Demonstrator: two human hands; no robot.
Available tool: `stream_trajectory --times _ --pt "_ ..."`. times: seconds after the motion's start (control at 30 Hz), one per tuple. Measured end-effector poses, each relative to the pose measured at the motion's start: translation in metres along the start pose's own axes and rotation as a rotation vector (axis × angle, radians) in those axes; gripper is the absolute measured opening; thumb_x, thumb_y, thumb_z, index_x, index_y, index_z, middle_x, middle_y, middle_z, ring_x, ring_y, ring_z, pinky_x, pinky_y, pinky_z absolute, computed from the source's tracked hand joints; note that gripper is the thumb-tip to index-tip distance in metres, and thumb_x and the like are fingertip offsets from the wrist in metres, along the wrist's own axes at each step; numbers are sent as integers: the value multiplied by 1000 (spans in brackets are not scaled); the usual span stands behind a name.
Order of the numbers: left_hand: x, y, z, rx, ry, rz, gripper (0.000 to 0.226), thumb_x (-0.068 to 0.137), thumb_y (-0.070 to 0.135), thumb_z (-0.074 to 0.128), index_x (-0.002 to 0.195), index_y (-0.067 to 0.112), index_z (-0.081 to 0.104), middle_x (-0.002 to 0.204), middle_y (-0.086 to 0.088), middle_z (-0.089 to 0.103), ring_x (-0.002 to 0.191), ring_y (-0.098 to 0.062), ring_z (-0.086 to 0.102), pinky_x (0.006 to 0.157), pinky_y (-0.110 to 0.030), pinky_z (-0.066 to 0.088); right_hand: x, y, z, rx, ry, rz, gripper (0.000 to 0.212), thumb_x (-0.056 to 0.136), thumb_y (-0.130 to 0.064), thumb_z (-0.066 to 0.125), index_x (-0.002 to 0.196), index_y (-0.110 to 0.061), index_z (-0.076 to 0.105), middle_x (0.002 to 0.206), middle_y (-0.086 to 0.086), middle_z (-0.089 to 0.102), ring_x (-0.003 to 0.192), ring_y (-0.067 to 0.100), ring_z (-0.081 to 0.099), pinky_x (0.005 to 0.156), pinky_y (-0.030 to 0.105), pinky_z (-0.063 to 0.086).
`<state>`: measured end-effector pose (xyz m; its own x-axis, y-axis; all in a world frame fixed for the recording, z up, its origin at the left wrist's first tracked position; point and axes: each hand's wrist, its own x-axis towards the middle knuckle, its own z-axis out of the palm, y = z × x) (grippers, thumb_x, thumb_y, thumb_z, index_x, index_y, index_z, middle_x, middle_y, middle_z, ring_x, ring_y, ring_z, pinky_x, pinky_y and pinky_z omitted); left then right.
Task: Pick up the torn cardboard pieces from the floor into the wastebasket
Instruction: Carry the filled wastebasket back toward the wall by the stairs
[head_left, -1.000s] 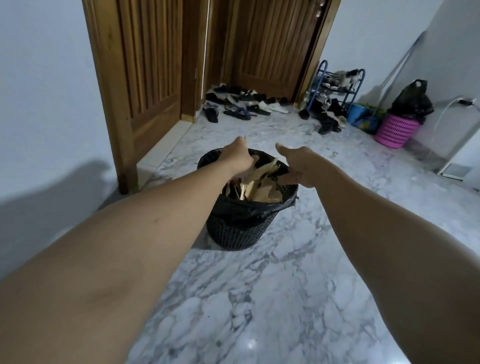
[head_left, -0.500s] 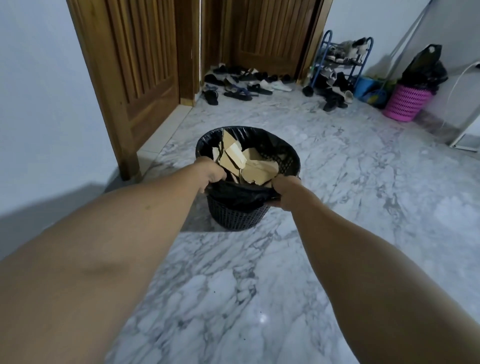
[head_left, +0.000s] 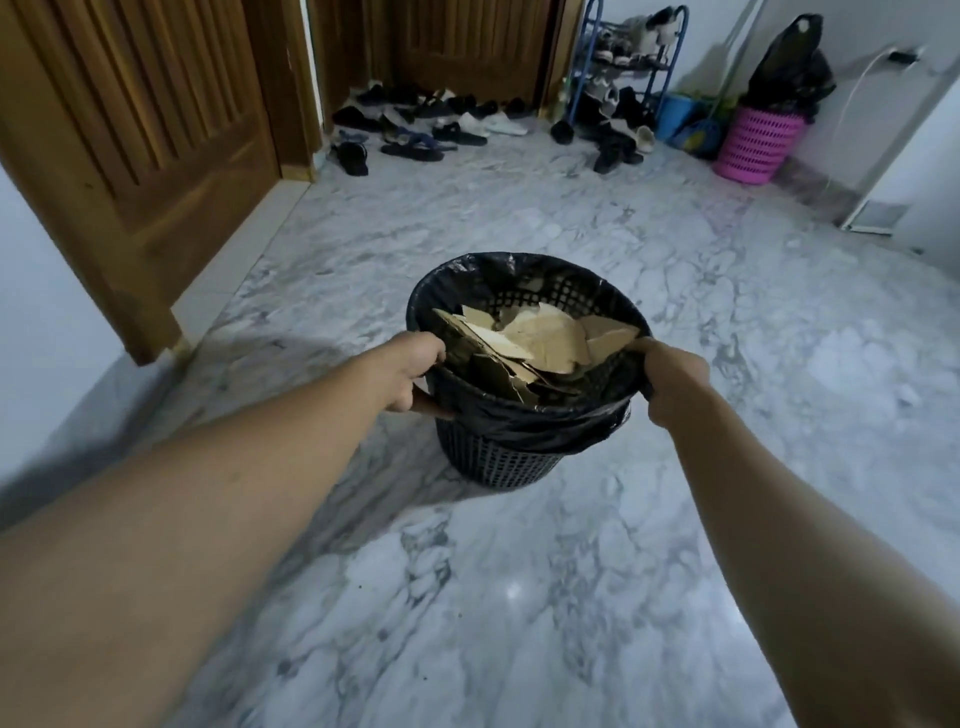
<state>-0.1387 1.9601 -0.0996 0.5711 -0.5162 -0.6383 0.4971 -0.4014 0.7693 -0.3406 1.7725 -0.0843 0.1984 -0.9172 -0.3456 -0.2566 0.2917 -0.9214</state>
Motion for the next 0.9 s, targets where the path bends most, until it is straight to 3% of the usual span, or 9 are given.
stream_trajectory --times 0.07,0.13,0.2,0.43,0.57,0.63,0.77,0.83,0.9 --pt "1 -1 12 -88 0 -32 13 91 3 38 95 8 49 117 -19 52 97 -47 59 59 -56 58 -1 10 -4 26 -63 76 31 92 -13 66 123 -9 65 101 10 68 81 23 62 77 44 56" --pt "-5 -6 22 -125 34 -71 15 93 0 35 92 8 47 104 -20 55 90 -44 61 59 -56 58 -11 18 -4 30 -146 212 29 94 -10 58 123 -9 59 106 12 66 93 31 65 81 55 57" --pt "-18 -9 26 -145 78 -132 14 92 -1 36 94 7 48 103 -21 56 90 -42 62 58 -53 58 -27 24 -3 62 -229 344 28 94 -6 53 121 -6 57 111 19 67 97 39 68 70 65 58" --pt "-128 -14 44 -270 220 -288 43 85 -6 38 122 11 52 114 -22 63 99 -41 63 59 -51 58 -112 -13 -51 128 -203 541 39 91 5 42 121 -11 61 112 15 71 100 36 69 76 60 60" --pt "-228 26 64 -301 263 -374 49 87 -7 37 129 15 49 113 -21 62 100 -40 62 54 -47 57 -181 -88 -104 84 -180 615 42 91 1 40 123 -21 55 112 11 71 91 30 72 66 48 63" --pt "-282 59 78 -297 288 -395 49 87 -7 38 129 16 50 113 -21 62 96 -39 62 54 -48 57 -221 -134 -133 67 -169 600 51 93 -5 44 136 -31 45 124 3 65 98 33 71 68 52 63" --pt "-389 137 109 -166 272 -396 37 98 3 45 130 20 50 119 -19 64 94 -35 66 60 -50 59 -285 -233 -188 -87 -89 349 85 102 -6 41 157 -44 -12 161 -5 30 133 26 50 103 54 51" --pt "-434 179 124 -12 281 -328 43 102 12 49 140 29 39 135 -15 56 103 -37 64 66 -50 60 -308 -280 -217 -203 -104 255 89 100 1 35 156 -47 -14 158 -5 32 111 17 60 97 51 54" --pt "-471 220 134 283 265 -147 75 102 13 49 152 46 4 156 -7 33 107 -38 63 63 -42 60 -323 -325 -241 -256 -138 213 89 99 4 33 156 -50 -9 154 -10 35 106 10 58 90 40 55"
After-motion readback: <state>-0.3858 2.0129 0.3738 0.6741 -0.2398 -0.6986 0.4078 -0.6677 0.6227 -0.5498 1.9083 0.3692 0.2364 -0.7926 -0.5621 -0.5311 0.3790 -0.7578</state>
